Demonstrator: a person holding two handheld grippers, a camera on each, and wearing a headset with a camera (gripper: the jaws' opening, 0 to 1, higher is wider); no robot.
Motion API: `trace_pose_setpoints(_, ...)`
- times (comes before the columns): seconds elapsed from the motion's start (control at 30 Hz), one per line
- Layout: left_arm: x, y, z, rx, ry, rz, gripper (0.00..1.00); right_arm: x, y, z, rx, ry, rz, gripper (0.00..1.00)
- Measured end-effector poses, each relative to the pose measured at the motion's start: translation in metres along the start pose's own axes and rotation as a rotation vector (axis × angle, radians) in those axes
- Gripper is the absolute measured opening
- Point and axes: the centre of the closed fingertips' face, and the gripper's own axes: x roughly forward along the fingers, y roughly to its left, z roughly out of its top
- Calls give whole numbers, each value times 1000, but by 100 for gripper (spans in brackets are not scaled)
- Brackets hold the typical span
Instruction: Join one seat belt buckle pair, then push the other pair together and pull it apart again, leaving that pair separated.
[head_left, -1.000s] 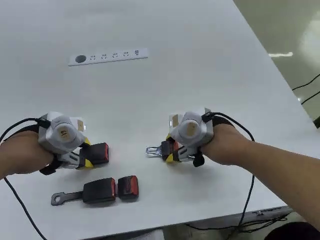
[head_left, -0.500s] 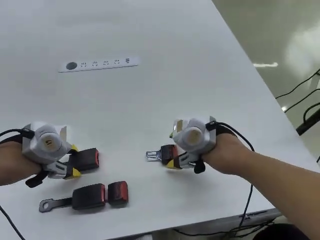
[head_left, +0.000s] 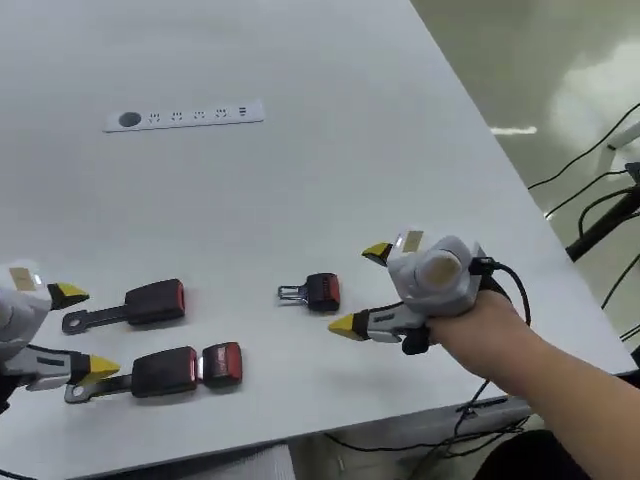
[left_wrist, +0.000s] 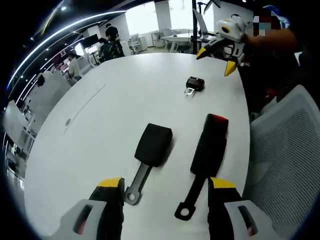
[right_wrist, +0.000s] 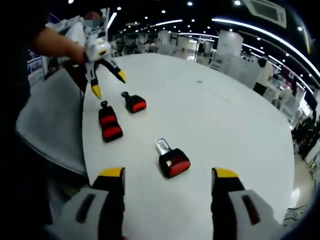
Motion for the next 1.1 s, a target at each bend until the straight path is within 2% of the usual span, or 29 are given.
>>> trace_pose_setpoints(0.07, -8, -4, -8, -18, -1, 18, 76, -8, 8, -5, 13, -5, 1, 71)
trace_pose_setpoints(0.13, -16, -8, -17, -64, -3, 38, 80, -14, 10, -9, 23, -11, -23, 76)
trace_pose_setpoints(0.2, -24, -9, -25, -117, -20, 83, 84, -19, 14, -15, 27, -7, -25, 79)
trace_pose_setpoints(0.23, -28, -12, -27, -168, -48, 94, 86, -21, 16, -18, 33, -4, -22, 79)
trace_pose_setpoints(0.27, -30, -15, -28, -195, -61, 95, 89, -23, 18, -19, 40, -5, -22, 80)
trace_pose_setpoints(0.43, -41, -25, -46, -191, -46, 106, 98, -34, 23, -20, 63, -25, -41, 89)
trace_pose_setpoints(0.53, -49, -19, -52, -212, -46, 137, 100, -38, 22, -19, 61, -33, -62, 100)
trace_pose_setpoints(0.6, -55, -15, -51, -235, -74, 158, 100, -41, 22, -19, 66, -35, -63, 100)
trace_pose_setpoints(0.83, -62, -24, -51, -232, -75, 172, 100, -48, 28, -22, 73, -38, -70, 100)
trace_pose_setpoints(0.97, -64, -28, -54, -232, -79, 177, 100, -50, 33, -24, 95, -37, -71, 100)
trace_pose_setpoints(1.1, -66, -28, -54, -235, -80, 184, 100, -53, 38, -24, 83, -37, -68, 100)
